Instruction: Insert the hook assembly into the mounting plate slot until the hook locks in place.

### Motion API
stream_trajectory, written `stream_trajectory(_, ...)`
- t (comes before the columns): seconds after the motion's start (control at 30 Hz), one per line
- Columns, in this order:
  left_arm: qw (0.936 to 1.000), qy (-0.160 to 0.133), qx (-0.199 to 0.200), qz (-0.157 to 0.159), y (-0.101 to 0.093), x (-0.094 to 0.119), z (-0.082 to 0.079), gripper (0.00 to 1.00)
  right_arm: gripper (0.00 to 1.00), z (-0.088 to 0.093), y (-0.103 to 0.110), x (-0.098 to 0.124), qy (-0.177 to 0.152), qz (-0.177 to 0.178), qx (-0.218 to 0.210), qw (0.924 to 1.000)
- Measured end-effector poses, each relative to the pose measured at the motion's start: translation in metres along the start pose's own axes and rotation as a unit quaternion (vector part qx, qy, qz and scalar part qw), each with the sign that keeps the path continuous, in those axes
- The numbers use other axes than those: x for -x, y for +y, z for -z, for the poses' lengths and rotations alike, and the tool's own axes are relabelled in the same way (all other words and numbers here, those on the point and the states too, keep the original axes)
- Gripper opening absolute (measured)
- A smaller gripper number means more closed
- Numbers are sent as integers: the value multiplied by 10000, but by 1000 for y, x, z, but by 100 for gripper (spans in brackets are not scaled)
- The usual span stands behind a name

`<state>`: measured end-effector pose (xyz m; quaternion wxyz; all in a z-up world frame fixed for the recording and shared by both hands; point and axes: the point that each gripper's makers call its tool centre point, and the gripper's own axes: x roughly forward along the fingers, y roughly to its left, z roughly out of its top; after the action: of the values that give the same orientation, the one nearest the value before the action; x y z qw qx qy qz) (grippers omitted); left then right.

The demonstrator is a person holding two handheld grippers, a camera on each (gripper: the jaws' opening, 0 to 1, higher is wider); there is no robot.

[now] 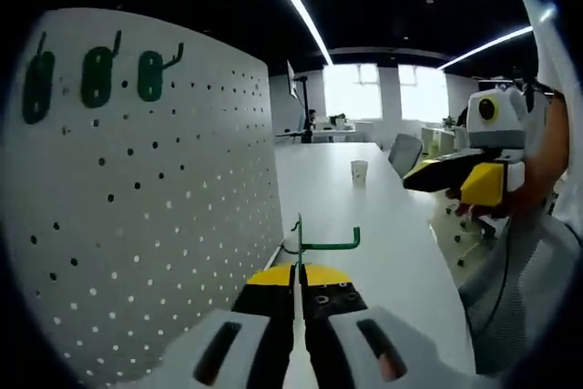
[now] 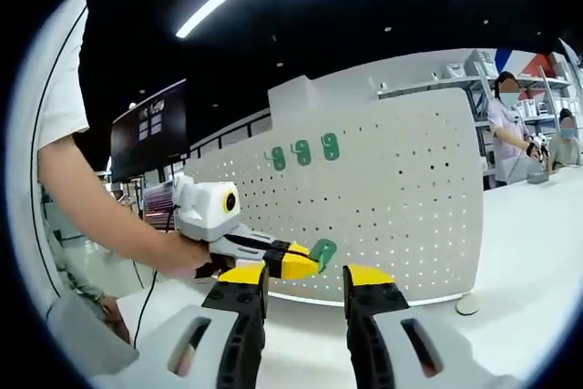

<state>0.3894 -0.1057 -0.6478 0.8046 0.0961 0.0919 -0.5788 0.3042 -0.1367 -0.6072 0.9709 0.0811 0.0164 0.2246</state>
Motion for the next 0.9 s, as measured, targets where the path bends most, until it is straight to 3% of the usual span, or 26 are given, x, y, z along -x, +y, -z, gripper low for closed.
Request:
stream_trajectory(0.57, 9975, -623, 86, -313, -9, 29, -36, 1, 31, -15, 14, 0, -49, -98, 68, 9999)
stream_trajectory(0.9, 9930, -1075, 269, -415, -18, 50, -60, 1, 30, -20, 22, 1, -105, -163, -2, 9998)
